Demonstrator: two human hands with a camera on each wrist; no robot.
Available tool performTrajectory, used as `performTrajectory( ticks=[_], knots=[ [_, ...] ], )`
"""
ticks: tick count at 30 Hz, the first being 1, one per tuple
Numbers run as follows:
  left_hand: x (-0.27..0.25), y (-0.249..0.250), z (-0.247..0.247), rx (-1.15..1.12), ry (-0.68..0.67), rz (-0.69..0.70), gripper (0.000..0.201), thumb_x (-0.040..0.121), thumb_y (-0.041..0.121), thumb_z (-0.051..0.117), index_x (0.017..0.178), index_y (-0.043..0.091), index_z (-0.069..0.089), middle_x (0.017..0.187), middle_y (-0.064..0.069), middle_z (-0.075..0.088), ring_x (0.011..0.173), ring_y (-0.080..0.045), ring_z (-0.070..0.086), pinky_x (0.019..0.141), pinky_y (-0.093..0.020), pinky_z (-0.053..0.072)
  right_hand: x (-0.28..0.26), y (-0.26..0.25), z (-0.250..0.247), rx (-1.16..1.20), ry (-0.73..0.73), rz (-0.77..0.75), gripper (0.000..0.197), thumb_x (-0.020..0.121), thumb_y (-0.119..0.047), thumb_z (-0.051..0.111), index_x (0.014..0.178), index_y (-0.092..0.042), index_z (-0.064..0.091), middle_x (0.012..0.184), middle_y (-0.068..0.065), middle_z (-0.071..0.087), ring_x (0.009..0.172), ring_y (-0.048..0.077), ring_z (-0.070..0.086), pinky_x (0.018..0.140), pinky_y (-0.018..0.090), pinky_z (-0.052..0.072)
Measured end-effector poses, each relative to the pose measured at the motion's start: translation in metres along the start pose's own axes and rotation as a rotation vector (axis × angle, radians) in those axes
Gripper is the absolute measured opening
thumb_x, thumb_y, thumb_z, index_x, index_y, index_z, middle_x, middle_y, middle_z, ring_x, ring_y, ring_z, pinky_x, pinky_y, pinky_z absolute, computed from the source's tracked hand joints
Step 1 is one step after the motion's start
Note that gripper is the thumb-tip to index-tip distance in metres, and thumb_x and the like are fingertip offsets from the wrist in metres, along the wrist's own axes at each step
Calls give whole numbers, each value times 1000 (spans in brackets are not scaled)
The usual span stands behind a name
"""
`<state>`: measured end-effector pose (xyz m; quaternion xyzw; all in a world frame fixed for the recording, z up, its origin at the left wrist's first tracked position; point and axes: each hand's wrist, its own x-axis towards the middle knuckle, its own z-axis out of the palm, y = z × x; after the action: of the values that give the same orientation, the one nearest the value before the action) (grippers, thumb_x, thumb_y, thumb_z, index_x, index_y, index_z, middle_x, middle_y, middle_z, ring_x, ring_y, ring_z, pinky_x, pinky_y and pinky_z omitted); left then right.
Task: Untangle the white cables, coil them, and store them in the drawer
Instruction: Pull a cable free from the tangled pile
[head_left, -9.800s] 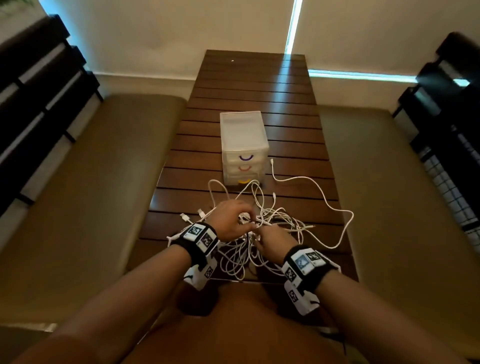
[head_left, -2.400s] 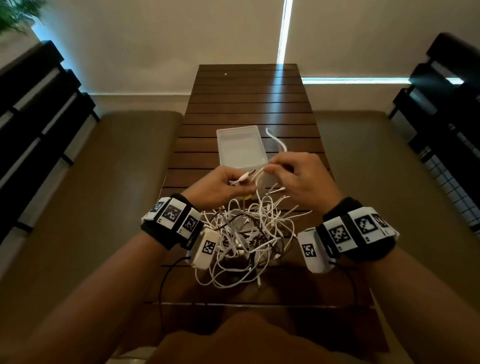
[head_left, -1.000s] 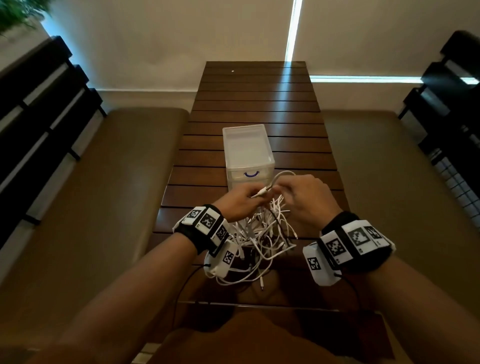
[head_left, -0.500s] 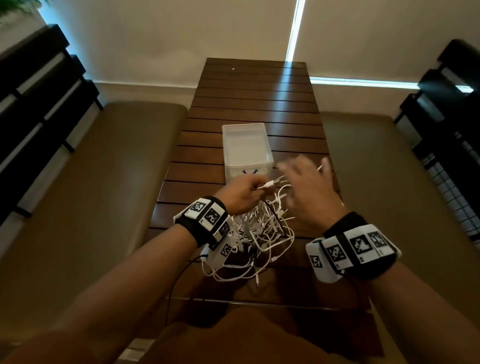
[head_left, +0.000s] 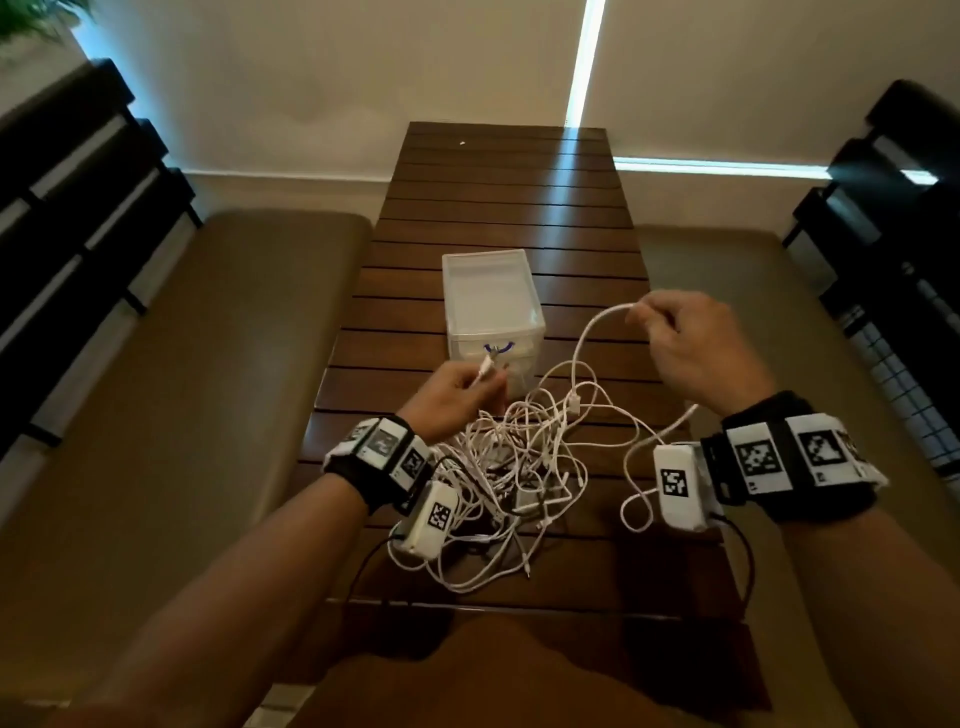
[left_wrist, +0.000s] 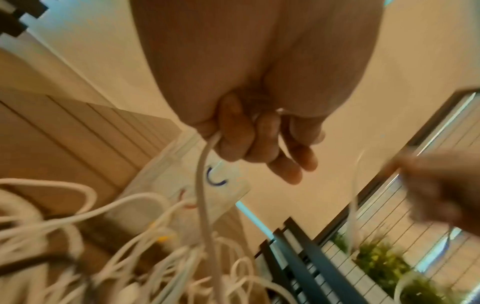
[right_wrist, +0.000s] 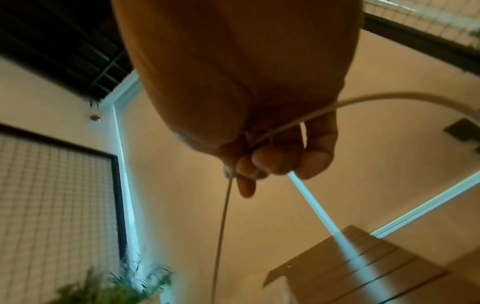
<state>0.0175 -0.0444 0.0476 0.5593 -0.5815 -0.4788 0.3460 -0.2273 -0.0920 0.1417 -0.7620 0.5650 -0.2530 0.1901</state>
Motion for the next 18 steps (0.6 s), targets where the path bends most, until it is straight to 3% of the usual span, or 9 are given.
performTrajectory(
  ticks=[2, 5, 8, 11, 13, 14, 16, 17, 18],
  knots=[
    [0, 28, -3, -67, -10, 48, 31, 102, 20, 42, 81, 14, 64, 69, -1, 62, 53, -3, 54, 51, -14, 40, -11, 31, -3, -169, -121, 103, 23, 99, -30, 50, 98, -19, 70, 83, 1, 65, 82, 24, 59, 72, 32, 42],
    [2, 67, -2, -216, -72, 93, 35, 103, 27, 37, 84, 14, 63, 70, -4, 60, 47, -9, 42, 43, -16, 32, -34, 100, -6, -393, -279, 345, 29, 97, -36, 51, 102, -15, 71, 99, 8, 70, 91, 31, 63, 80, 37, 50],
    [6, 99, 15, -330, -162, 113, 44, 104, 35, 31, 82, 15, 64, 67, -4, 60, 49, -14, 36, 43, -20, 25, -69, 161, -10, -522, -369, 596, 35, 96, -40, 49, 101, -10, 67, 96, 13, 67, 85, 31, 61, 75, 36, 50],
    [11, 128, 44, -415, -280, 145, 53, 104, 40, 26, 77, 18, 66, 65, -5, 60, 47, -12, 38, 43, -21, 23, -115, 189, -18, -528, -461, 816, 27, 98, -31, 48, 94, -8, 62, 83, 7, 57, 81, 26, 58, 73, 33, 47],
    [15, 144, 66, -454, -382, 166, 57, 102, 44, 23, 74, 19, 67, 64, -5, 61, 47, -11, 38, 44, -21, 22, -143, 195, -22, -532, -504, 918, 30, 98, -29, 47, 112, -7, 61, 93, 8, 59, 92, 27, 60, 80, 35, 48],
    [17, 151, 78, -474, -434, 181, 59, 102, 45, 22, 74, 20, 67, 64, -5, 61, 47, -11, 37, 44, -21, 22, -154, 192, -21, -528, -515, 922, 39, 97, -31, 49, 129, -10, 53, 109, 11, 60, 106, 29, 59, 89, 38, 46],
    [21, 162, 105, -512, -530, 214, 59, 100, 46, 20, 76, 18, 66, 64, -5, 60, 50, -14, 36, 44, -20, 25, -168, 180, -13, -396, -478, 788, 72, 92, -38, 58, 152, -28, 19, 145, 11, 42, 134, 30, 40, 110, 45, 33],
    [23, 166, 120, -523, -564, 222, 59, 99, 46, 20, 76, 16, 65, 64, -6, 60, 52, -15, 38, 45, -21, 27, -170, 168, -7, -185, -427, 678, 86, 87, -36, 67, 152, -35, 11, 150, 9, 37, 136, 26, 38, 112, 44, 31],
    [23, 168, 134, -522, -593, 224, 59, 99, 45, 19, 77, 15, 64, 64, -6, 59, 54, -15, 41, 47, -21, 28, -172, 151, -2, 84, -380, 566, 92, 83, -30, 74, 151, -40, 13, 147, 8, 42, 129, 22, 45, 110, 40, 36]
  ],
)
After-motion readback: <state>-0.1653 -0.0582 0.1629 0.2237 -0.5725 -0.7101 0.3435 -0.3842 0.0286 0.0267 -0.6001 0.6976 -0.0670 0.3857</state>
